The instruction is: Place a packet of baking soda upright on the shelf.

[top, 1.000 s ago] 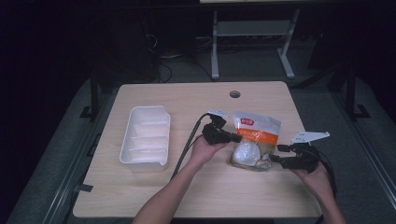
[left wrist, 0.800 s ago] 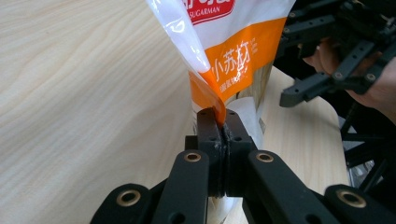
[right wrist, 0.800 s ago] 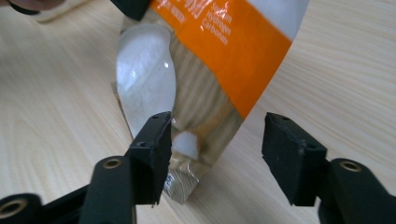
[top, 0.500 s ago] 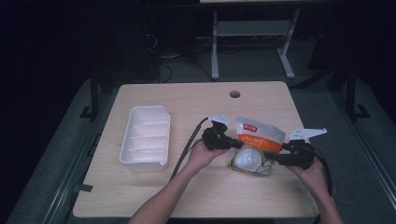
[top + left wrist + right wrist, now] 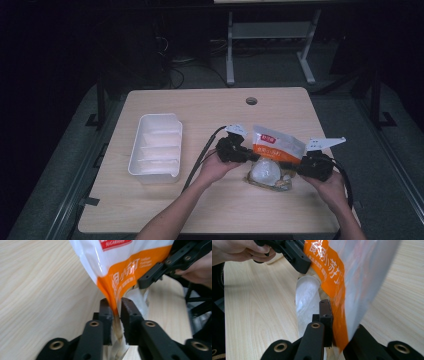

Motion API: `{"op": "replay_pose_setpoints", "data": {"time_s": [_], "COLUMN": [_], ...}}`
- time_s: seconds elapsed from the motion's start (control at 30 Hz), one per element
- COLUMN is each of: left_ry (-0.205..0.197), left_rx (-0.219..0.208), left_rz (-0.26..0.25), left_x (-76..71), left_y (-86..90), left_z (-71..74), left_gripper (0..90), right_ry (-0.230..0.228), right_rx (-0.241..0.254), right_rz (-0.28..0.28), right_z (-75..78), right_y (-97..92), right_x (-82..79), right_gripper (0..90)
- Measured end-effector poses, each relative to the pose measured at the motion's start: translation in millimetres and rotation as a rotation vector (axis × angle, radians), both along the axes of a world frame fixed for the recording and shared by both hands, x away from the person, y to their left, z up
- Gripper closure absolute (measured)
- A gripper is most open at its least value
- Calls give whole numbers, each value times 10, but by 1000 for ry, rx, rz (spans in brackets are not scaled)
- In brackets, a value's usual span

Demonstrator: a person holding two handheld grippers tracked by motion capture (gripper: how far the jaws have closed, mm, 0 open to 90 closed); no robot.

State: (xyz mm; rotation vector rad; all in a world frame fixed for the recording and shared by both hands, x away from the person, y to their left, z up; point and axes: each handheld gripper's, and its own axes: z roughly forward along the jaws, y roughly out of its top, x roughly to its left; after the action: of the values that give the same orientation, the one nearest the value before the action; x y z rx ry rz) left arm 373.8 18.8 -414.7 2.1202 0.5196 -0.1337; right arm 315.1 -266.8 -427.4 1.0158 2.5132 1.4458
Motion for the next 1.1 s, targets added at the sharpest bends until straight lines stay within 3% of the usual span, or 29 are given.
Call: {"op": "replay_pose_setpoints", "data": {"time_s": [0.2,0.4,0.73,0.97,1.1], "left_ry": [-13,-56,-105,-155,-176], "left_rx": [19,36,29,58,67], "left_rz": [16,31,48,46,39], "left_x": [-63,-162,-358,-535,-637], "left_y": [96,196,412,516,583], "left_z": [-20,-15,-20,-4,-23], "left_gripper": [652,569,448,391,360], "right_ry": [7,-2,-23,-25,-32], "right_rx": [5,27,13,4,-24], "right_rz": [-6,-18,-44,-86,-104], "right_z": [15,60,200,298,394], "right_y": [-11,-37,-51,-107,-89], "right_x": [-12,-44,-64,-30,5], "right_gripper": [893,895,896,896,897]}}
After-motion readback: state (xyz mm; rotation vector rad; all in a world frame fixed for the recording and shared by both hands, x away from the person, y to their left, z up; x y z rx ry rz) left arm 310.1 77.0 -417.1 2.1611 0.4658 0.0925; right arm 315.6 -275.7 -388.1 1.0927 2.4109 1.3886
